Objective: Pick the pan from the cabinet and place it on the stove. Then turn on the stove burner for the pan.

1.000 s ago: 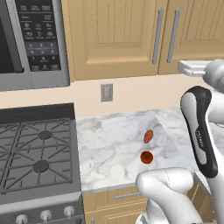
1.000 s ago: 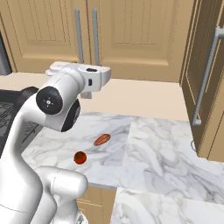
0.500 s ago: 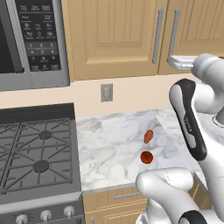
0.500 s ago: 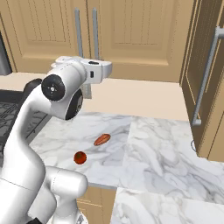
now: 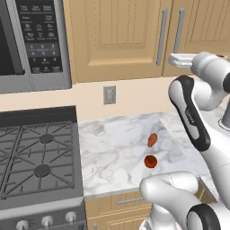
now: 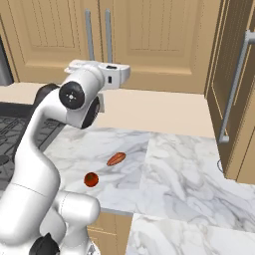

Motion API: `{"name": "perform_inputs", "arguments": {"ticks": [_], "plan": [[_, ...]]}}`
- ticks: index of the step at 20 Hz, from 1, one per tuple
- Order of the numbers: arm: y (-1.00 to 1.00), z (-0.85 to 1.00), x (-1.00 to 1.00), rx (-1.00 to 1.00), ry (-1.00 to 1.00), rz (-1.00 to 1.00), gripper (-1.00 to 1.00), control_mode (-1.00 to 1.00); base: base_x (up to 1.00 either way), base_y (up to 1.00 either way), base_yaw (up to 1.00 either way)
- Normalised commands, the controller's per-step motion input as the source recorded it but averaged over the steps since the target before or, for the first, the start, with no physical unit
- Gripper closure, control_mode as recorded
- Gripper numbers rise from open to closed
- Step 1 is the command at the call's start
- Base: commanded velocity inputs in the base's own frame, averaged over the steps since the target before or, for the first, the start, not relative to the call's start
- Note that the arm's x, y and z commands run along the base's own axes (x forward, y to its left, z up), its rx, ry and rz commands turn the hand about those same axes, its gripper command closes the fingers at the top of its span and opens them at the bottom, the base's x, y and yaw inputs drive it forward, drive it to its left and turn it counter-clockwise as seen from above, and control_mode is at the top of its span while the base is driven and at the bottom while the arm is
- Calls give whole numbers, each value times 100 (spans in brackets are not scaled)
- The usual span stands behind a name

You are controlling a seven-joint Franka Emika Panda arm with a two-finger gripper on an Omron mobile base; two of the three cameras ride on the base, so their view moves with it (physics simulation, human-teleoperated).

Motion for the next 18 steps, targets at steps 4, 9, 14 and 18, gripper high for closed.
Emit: {"name": "perform_inputs", "arguments": {"ticks": [4,9,14,18], "plan": [[0,0,12,0,-11,5,-100,-100,0,0,0],[0,0,9,-1,-12,3,-100,-100,0,0,0],[2,0,12,-3,-8,3,-100,-100,0,0,0],[10,0,21,-3,-3,2,-100,-100,0,0,0]]}}
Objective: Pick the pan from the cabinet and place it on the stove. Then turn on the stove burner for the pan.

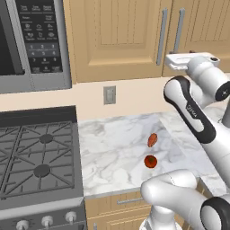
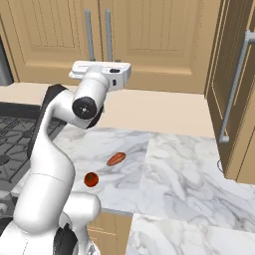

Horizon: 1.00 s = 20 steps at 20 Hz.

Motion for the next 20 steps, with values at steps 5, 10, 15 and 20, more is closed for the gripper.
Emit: {"name": "perform_inputs", "arguments": {"ticks": [5,10,15,20], "plan": [[3,0,23,-1,0,2,-100,-100,0,0,0],[0,1,17,0,0,2,-100,-100,0,0,0],[0,1,11,0,0,3,-100,-100,0,0,0],[0,0,17,0,0,2,-100,-100,0,0,0]]}}
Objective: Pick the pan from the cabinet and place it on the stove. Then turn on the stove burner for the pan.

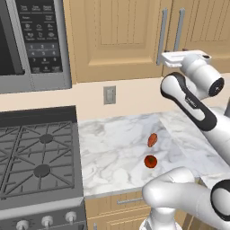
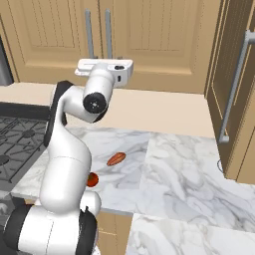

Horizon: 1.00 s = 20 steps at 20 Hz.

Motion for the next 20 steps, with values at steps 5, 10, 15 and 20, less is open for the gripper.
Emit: {"name": "perform_inputs", "arguments": {"ticks": [5,10,15,20], "plan": [[0,0,19,0,0,1,-100,-100,0,0,0],[2,0,26,0,3,0,-100,-100,0,0,0],[0,0,34,0,4,2,-100,-100,0,0,0],[24,-2,41,-3,3,0,100,-100,0,0,0]]}}
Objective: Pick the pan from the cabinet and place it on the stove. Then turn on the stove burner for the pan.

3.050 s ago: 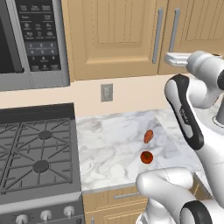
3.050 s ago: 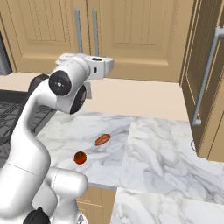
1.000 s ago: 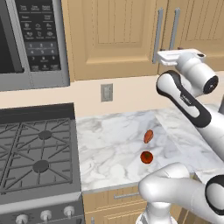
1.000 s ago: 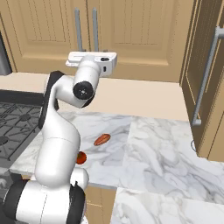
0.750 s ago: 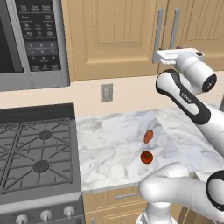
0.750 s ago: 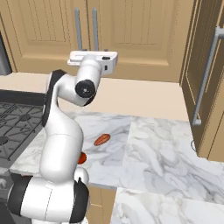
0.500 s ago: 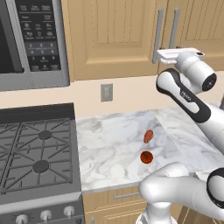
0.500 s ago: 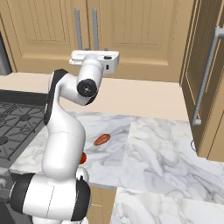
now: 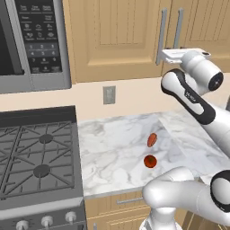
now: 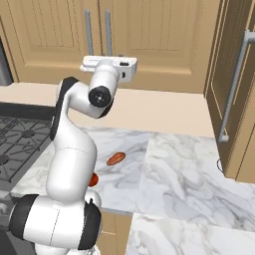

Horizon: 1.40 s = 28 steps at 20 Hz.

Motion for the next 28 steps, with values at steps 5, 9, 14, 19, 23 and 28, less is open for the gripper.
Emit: {"name": "perform_inputs", "arguments": {"ticks": [5,9,14,19,23,28], "plan": [[43,-8,16,-10,3,-3,100,-100,0,0,0],[6,-9,-9,-11,1,0,100,-100,0,0,0],[15,-5,-22,-10,0,-1,100,-100,0,0,0],[1,-2,-31,-5,-1,0,100,-100,0,0,0],[-36,0,-51,0,0,1,100,-100,0,0,0],[-67,0,-58,0,0,4,100,-100,0,0,0]]}}
